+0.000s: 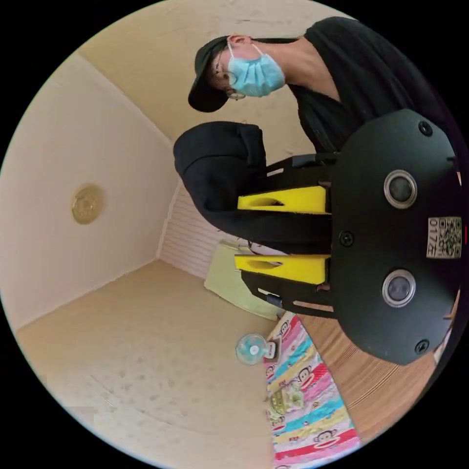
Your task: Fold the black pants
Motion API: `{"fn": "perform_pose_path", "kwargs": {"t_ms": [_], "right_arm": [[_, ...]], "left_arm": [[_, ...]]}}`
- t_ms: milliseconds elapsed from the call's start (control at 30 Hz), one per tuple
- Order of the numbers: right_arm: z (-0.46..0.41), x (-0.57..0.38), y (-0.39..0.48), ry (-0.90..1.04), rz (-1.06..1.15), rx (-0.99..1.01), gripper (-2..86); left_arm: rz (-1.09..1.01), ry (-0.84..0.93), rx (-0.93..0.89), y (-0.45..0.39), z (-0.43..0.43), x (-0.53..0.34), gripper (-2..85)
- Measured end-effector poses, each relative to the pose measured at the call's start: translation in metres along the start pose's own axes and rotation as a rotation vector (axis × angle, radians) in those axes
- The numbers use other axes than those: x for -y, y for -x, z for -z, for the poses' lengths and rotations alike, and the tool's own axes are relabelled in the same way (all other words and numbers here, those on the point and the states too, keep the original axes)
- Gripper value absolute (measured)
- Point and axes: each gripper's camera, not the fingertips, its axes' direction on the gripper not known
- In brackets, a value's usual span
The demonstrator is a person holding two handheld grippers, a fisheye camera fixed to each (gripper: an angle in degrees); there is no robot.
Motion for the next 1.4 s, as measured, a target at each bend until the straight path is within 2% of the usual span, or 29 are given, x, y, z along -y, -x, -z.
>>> {"fn": "perform_pose_path", "kwargs": {"t_ms": [67, 200, 300, 367, 433, 467, 567, 733, 800, 867, 933, 967, 1033, 1100, 1167, 1200, 1267, 1300, 1367, 1400], "right_arm": [[-0.014, -0.003, -0.019, -0.005, -0.111, -0.136, 5.6], [-0.035, -0.012, -0.024, 0.020, -0.077, -0.275, 5.6], [-0.074, -0.021, -0.013, 0.130, -0.002, -0.314, 5.7], [-0.106, -0.035, -0.011, 0.220, -0.003, -0.271, 5.8], [-0.119, -0.047, -0.010, 0.268, -0.003, -0.216, 5.8], [-0.125, -0.054, -0.009, 0.290, -0.003, -0.196, 5.8], [-0.123, -0.067, -0.023, 0.321, -0.070, -0.119, 5.9], [-0.115, -0.094, -0.082, 0.352, -0.286, 0.236, 5.8], [-0.103, -0.104, -0.098, 0.306, -0.330, 0.392, 5.4], [-0.072, -0.111, -0.120, 0.187, -0.363, 0.571, 4.8], [-0.036, -0.113, -0.133, 0.066, -0.401, 0.566, 4.2], [-0.011, -0.108, -0.136, 0.005, -0.402, 0.500, 3.9], [0.020, -0.089, -0.131, -0.048, -0.337, 0.373, 3.7], [0.034, -0.058, -0.122, -0.083, -0.242, 0.262, 3.8], [0.015, -0.002, -0.126, -0.055, -0.198, 0.201, 3.9], [0.005, 0.013, -0.132, -0.041, -0.224, 0.162, 3.9], [-0.056, 0.072, -0.173, 0.033, -0.248, -0.095, 4.3], [-0.076, 0.085, -0.190, 0.050, -0.260, -0.168, 4.4], [-0.168, 0.122, -0.275, 0.193, -0.270, -0.431, 5.4], [-0.192, 0.126, -0.297, 0.260, -0.254, -0.493, 5.5]], "left_arm": [[0.229, -0.050, 0.146, 0.039, 0.029, -0.017, 13.6], [0.278, -0.099, 0.194, 0.039, 0.057, -0.067, 13.4], [0.304, -0.013, 0.167, 0.027, 0.034, -0.094, 18.5], [0.304, -0.049, 0.135, 0.024, 0.025, -0.089, 21.5], [0.349, -0.136, 0.175, 0.035, 0.037, -0.081, 19.7], [0.445, -0.176, 0.177, 0.054, 0.046, -0.080, 17.4], [0.596, -0.179, 0.077, 0.095, 0.057, -0.089, 9.2], [0.468, -0.177, 0.029, 0.098, 0.060, -0.090, 3.9], [0.376, -0.162, -0.008, 0.091, 0.061, -0.079, 2.9], [0.238, -0.245, -0.086, 0.077, 0.078, -0.069, 2.1], [0.209, -0.331, -0.252, 0.082, 0.103, -0.061, 1.7], [0.191, -0.402, -0.329, 0.085, 0.125, -0.055, 1.5], [0.140, -0.449, -0.360, 0.083, 0.160, -0.037, 1.2], [0.054, -0.374, -0.294, 0.073, 0.186, -0.002, 0.9], [-0.055, -0.216, -0.046, 0.054, 0.188, 0.059, 0.5], [-0.040, -0.191, 0.021, 0.056, 0.183, 0.074, 0.4], [0.052, -0.132, 0.236, 0.100, 0.157, 0.137, 0.2], [0.061, -0.119, 0.283, 0.117, 0.150, 0.152, 0.3], [0.064, -0.052, 0.564, 0.208, 0.114, 0.212, 0.9], [0.082, -0.024, 0.647, 0.235, 0.106, 0.222, 1.1]]}}
